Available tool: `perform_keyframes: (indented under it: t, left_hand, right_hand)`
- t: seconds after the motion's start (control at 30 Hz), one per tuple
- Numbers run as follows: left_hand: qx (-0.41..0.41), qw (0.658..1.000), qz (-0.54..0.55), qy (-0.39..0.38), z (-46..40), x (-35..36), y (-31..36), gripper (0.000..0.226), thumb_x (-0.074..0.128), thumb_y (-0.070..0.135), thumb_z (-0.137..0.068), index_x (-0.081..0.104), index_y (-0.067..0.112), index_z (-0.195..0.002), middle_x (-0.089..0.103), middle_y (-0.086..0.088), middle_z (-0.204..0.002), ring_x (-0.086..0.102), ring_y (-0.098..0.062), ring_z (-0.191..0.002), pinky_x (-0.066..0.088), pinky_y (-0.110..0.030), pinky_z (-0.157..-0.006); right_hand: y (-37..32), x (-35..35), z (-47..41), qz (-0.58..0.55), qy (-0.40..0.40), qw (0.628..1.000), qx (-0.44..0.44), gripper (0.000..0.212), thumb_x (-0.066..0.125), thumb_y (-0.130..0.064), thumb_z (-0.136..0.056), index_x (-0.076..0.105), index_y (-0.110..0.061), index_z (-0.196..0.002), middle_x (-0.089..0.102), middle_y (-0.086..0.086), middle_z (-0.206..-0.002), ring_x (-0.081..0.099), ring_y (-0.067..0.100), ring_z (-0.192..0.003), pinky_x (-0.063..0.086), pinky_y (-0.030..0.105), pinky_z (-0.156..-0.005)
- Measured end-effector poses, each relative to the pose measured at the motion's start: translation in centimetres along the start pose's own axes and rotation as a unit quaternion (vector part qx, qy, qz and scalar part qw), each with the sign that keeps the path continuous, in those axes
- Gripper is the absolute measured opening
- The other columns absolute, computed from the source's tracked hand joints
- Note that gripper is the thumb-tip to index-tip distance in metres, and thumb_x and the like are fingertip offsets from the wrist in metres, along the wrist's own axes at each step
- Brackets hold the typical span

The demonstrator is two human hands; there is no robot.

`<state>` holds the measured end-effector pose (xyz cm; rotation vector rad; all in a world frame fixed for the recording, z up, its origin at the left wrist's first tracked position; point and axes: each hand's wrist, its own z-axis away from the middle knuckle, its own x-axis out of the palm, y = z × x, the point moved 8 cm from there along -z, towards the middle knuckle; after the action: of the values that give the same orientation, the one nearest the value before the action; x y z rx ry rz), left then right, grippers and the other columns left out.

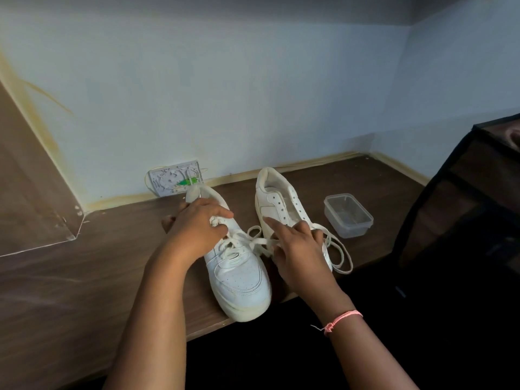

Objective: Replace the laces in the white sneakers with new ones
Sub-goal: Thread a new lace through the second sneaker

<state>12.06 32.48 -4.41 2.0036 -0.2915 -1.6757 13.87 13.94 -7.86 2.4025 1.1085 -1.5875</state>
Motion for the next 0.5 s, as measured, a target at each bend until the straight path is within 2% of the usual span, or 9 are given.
perform_keyframes:
  t: [0.07, 0.13, 0.23, 0.3, 0.37, 0.43, 0.5]
  left_hand:
    - [-0.002, 1.000, -0.019, 0.002, 0.1, -0.1, 0.3, 0.013, 0.068, 0.051, -0.083, 0.064, 0.050, -0.095, 0.041, 0.021, -0.140, 0.026, -0.016, -0.136, 0.017, -0.041, -0.110]
    - [-0.005, 0.996, -0.089, -0.006, 0.4, 0.7, 0.9, 0.031, 0.068, 0.067, -0.073, 0.067, 0.048, -0.097, 0.036, 0.022, -0.143, 0.018, -0.014, -0.141, 0.013, -0.045, -0.108]
    - [-0.014, 0.991, -0.132, 0.017, 0.4, 1.8, 1.5, 0.016, 0.068, 0.061, -0.078, 0.064, 0.045, -0.078, 0.032, 0.017, -0.153, 0.015, -0.013, -0.144, 0.012, -0.047, -0.106]
    - [-0.017, 0.991, -0.128, 0.044, 0.0, 1.9, 1.3, 0.017, 0.066, 0.055, -0.083, 0.062, 0.042, -0.072, 0.038, 0.017, -0.149, 0.019, -0.012, -0.143, 0.013, -0.047, -0.105]
    - [0.005, 0.991, -0.080, 0.111, -0.2, 0.7, 1.5, 0.015, 0.064, 0.051, -0.086, 0.061, 0.040, -0.076, 0.051, 0.018, -0.135, 0.033, -0.011, -0.135, 0.017, -0.046, -0.104]
    - [0.068, 0.984, 0.049, 0.159, 0.0, -0.8, 2.6, 0.013, 0.065, 0.045, -0.088, 0.059, 0.037, -0.079, 0.065, 0.018, -0.106, 0.054, -0.008, -0.112, 0.029, -0.043, -0.100]
    - [0.125, 0.966, 0.197, 0.111, 0.6, -1.0, 4.6, 0.010, 0.068, 0.035, -0.089, 0.062, 0.031, -0.081, 0.069, 0.014, -0.078, 0.064, 0.000, -0.081, 0.044, -0.034, -0.085]
  right_hand:
    - [0.7, -1.3, -0.5, -0.021, 0.044, 0.999, 0.003, 0.045, 0.066, -0.010, -0.074, 0.067, -0.030, -0.114, 0.069, -0.012, -0.095, 0.055, 0.020, -0.092, 0.026, 0.034, -0.074]
    - [1.9, -2.7, -0.7, -0.093, 0.072, 0.993, 0.016, 0.026, 0.062, -0.015, -0.075, 0.072, -0.028, -0.095, 0.067, -0.014, -0.089, 0.054, 0.016, -0.086, 0.039, 0.037, -0.074]
    - [2.8, -3.8, -0.5, -0.196, 0.041, 0.979, 0.021, 0.019, 0.059, -0.012, -0.075, 0.072, -0.022, -0.084, 0.063, -0.017, -0.085, 0.053, 0.011, -0.086, 0.048, 0.033, -0.075]
    - [2.7, -3.6, -0.2, -0.184, -0.025, 0.982, 0.015, 0.016, 0.058, -0.021, -0.073, 0.072, -0.024, -0.079, 0.061, -0.016, -0.086, 0.051, 0.011, -0.091, 0.047, 0.037, -0.081]
    - [2.7, -3.2, 0.1, -0.130, -0.068, 0.989, 0.012, 0.025, 0.053, -0.042, -0.070, 0.072, -0.029, -0.081, 0.061, -0.017, -0.092, 0.048, 0.011, -0.096, 0.041, 0.043, -0.090]
    - [2.4, -3.6, 0.2, -0.116, -0.049, 0.992, 0.015, 0.038, 0.052, -0.054, -0.073, 0.069, -0.034, -0.100, 0.059, -0.020, -0.105, 0.048, 0.009, -0.101, 0.036, 0.040, -0.093]
    - [1.0, -4.2, 0.0, -0.185, 0.002, 0.983, 0.014, 0.047, 0.062, -0.052, -0.082, 0.057, -0.035, -0.125, 0.058, -0.020, -0.119, 0.052, 0.007, -0.100, 0.041, 0.031, -0.089]
